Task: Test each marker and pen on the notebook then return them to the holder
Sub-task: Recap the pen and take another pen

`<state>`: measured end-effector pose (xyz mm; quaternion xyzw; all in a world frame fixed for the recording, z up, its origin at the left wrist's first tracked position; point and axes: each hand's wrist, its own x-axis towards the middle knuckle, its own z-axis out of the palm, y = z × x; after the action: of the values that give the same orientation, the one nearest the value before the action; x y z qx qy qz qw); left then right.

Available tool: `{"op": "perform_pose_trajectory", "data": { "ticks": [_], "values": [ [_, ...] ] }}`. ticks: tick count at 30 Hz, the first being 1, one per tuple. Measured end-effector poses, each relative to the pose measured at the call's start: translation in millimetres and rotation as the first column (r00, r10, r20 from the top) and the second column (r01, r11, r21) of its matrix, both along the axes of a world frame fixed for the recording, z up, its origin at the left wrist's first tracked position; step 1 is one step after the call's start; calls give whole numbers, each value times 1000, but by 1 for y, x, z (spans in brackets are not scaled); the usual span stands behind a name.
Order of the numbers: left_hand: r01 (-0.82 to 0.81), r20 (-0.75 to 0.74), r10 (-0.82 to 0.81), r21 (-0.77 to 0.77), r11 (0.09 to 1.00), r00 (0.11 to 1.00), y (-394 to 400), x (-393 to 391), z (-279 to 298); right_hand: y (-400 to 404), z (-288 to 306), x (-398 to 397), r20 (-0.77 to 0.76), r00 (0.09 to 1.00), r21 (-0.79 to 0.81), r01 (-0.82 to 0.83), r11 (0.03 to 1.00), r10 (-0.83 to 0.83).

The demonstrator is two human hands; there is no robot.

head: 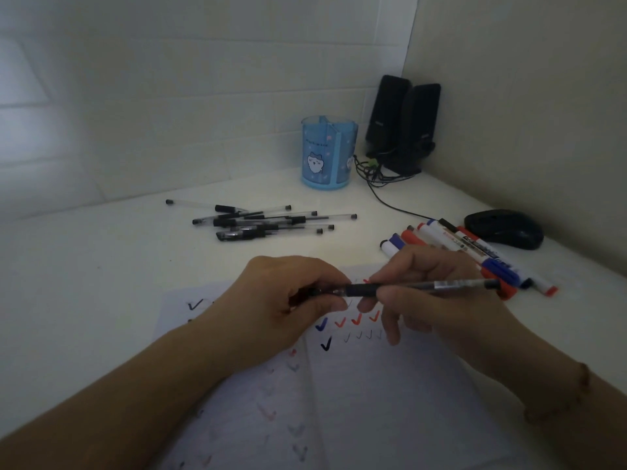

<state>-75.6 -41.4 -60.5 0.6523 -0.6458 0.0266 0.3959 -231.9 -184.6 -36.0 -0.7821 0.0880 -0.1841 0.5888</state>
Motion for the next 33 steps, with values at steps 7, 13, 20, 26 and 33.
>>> {"op": "perform_pose_trajectory", "data": {
  "ticks": [7, 13, 20, 26, 33],
  "values": [
    [-19, -28, 18, -41, 999, 999, 1, 1, -1, 7, 2, 1, 8, 999, 4, 33, 999, -33],
    [-18, -28, 16, -69, 997, 999, 3, 1, 1, 10, -1, 0, 18, 999, 2, 34, 999, -34],
    [10, -164, -15, -35, 999, 986, 0, -5, 5, 5, 2, 0, 130, 986, -63, 116, 991, -108],
    [-36, -70, 47, 156, 987, 996, 0, 3, -4, -37, 16, -13, 129, 874, -79, 480, 874, -468],
    [-98, -6, 99, 114, 989, 995, 0, 6, -6, -84, -3, -20, -49, 626, -721, 517, 462, -778]
  ]
}}
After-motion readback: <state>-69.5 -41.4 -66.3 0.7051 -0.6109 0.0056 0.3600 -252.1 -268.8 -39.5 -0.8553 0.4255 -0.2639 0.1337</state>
